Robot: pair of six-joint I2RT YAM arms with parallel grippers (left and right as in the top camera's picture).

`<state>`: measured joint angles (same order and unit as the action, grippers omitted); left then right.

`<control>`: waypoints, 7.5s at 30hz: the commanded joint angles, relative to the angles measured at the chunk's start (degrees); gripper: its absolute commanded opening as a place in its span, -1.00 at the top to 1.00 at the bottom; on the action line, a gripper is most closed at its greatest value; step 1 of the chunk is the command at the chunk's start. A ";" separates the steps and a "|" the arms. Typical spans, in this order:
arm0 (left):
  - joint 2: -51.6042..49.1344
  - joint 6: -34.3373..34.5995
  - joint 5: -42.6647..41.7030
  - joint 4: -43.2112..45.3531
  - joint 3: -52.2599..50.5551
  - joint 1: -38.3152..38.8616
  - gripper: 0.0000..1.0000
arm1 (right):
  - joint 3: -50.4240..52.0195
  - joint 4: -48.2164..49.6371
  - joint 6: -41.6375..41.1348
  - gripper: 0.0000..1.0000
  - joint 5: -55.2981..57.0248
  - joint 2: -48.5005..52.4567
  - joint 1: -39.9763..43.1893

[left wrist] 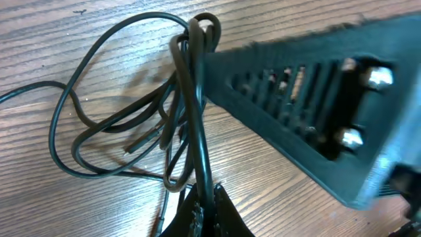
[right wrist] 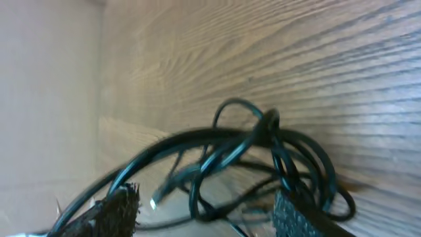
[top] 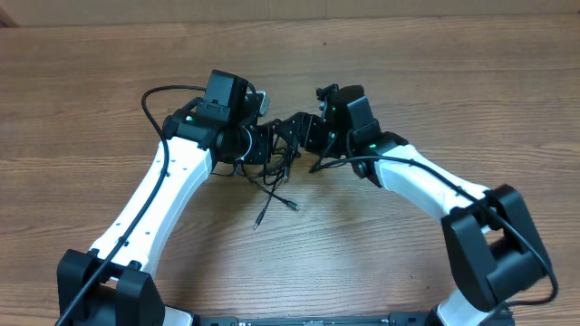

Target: Untangle cables

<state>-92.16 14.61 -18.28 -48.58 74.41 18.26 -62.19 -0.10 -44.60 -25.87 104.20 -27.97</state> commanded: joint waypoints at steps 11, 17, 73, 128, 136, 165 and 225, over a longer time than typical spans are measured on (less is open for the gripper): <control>0.72 -0.94 -5.55 -0.04 1.01 -0.31 0.92 | 0.24 -0.83 -12.68 0.00 13.46 3.34 -5.77; 0.74 -2.64 -10.10 0.13 1.01 -0.35 0.92 | 0.24 -2.78 -12.59 0.92 14.73 5.22 -5.33; 1.20 -5.68 10.51 -5.73 23.08 -59.30 0.92 | 0.26 -33.90 16.63 0.92 36.39 -1.64 57.99; -49.03 -6.45 27.17 -5.05 66.79 -48.15 0.88 | 0.37 -37.73 16.15 0.92 31.76 -1.64 35.17; -50.56 -2.58 5.66 -13.42 66.82 -45.94 -0.99 | 0.37 -37.73 16.17 0.92 31.76 -1.64 34.12; -50.60 10.29 21.27 -36.54 54.25 -30.21 0.91 | 0.37 -35.50 16.20 0.92 31.78 -1.64 34.12; -47.69 -11.87 -30.77 -48.22 100.21 -35.43 -1.00 | 0.31 -51.52 39.15 -1.00 -7.28 -14.29 33.97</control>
<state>-142.85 6.42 -47.88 -96.64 172.07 -17.04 -62.17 -50.50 -9.80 -30.92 97.45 6.22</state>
